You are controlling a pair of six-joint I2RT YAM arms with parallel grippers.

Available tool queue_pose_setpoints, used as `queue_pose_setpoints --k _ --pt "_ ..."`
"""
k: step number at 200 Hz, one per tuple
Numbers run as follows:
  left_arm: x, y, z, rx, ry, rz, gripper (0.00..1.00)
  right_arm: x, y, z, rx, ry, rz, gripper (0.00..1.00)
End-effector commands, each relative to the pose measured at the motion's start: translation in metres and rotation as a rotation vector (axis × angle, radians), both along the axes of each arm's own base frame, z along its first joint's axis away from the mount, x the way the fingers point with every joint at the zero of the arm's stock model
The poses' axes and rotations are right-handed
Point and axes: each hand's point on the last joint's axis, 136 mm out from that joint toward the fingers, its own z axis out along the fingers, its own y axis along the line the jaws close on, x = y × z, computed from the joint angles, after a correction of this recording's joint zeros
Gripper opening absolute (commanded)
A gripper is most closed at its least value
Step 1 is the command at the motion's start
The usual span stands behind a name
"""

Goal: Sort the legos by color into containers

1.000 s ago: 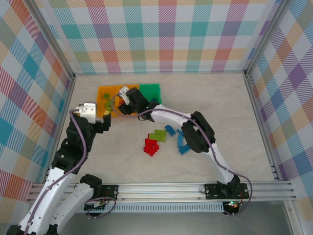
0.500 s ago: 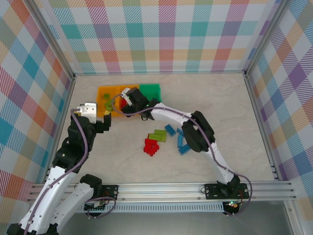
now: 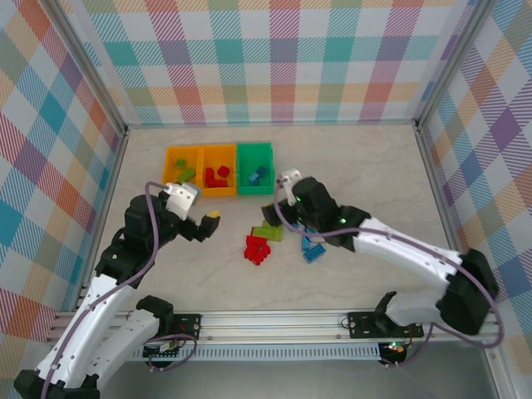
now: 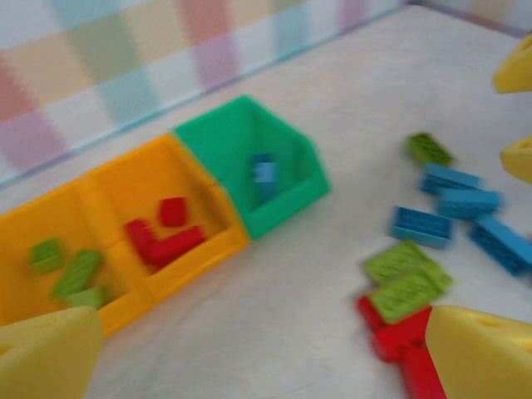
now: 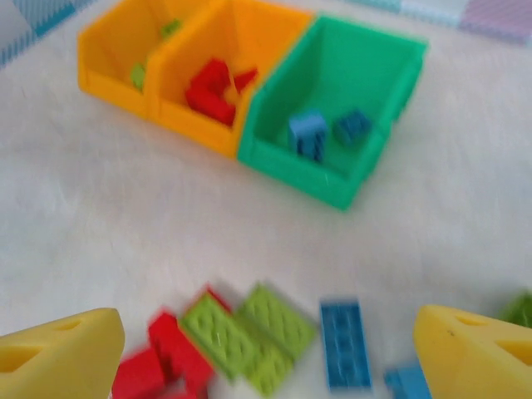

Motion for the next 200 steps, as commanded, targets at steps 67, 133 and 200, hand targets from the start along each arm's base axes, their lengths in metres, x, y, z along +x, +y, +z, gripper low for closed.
queue_pose_setpoints --k 67,133,200 --pt "-0.048 -0.065 -0.041 0.064 0.141 -0.430 1.00 0.007 -0.024 -0.085 -0.289 0.383 -0.023 0.67" --pt "-0.043 -0.058 -0.045 0.108 0.113 -0.387 1.00 0.051 -0.003 -0.130 -0.343 0.464 0.058 0.67" --pt "-0.044 -0.059 -0.047 0.113 0.112 -0.394 1.00 0.075 0.000 -0.165 -0.430 0.493 0.039 0.57"
